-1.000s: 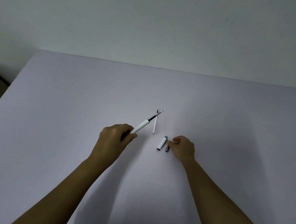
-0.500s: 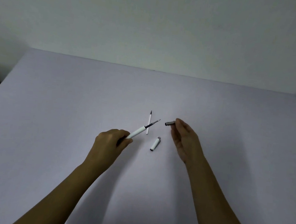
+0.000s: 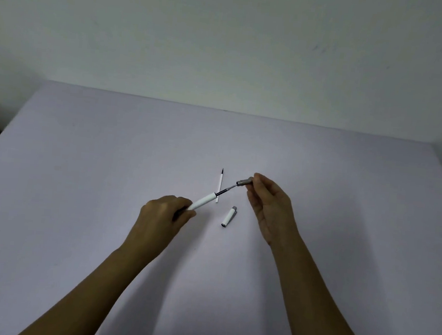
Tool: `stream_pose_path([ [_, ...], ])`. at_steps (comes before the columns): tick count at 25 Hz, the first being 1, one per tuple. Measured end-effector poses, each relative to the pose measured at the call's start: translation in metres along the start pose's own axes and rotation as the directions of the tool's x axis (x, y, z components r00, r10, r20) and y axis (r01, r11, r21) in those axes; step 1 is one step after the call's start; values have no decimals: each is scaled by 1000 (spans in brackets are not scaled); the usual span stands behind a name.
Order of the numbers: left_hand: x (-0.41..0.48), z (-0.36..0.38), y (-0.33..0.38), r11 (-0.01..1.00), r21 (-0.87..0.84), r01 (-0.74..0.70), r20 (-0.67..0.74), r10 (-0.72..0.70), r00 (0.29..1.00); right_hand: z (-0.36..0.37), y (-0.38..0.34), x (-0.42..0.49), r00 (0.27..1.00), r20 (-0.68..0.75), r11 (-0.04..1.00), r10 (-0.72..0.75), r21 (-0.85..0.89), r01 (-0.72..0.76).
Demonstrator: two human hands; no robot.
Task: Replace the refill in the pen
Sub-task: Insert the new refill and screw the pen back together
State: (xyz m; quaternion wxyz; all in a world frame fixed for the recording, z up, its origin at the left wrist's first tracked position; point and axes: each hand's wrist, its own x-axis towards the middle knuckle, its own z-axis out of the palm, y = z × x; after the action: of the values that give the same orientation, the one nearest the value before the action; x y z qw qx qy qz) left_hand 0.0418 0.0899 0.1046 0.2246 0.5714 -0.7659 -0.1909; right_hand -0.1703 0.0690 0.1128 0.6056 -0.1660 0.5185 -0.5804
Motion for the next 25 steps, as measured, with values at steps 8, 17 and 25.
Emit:
stream_pose_path([
  [8,4,-5,3,998,-19,-59,-1,59,998,2,-3,-9,994,107,979,-32,-196,52],
  [17,7,-16,11,991,-103,-87,-44,83,996,-4,-8,-20,944,314,854,-100,-460,243],
  [25,8,-36,12,954,-295,-48,-59,32,998,0,-10,-35,891,360,612,-277,-648,453],
])
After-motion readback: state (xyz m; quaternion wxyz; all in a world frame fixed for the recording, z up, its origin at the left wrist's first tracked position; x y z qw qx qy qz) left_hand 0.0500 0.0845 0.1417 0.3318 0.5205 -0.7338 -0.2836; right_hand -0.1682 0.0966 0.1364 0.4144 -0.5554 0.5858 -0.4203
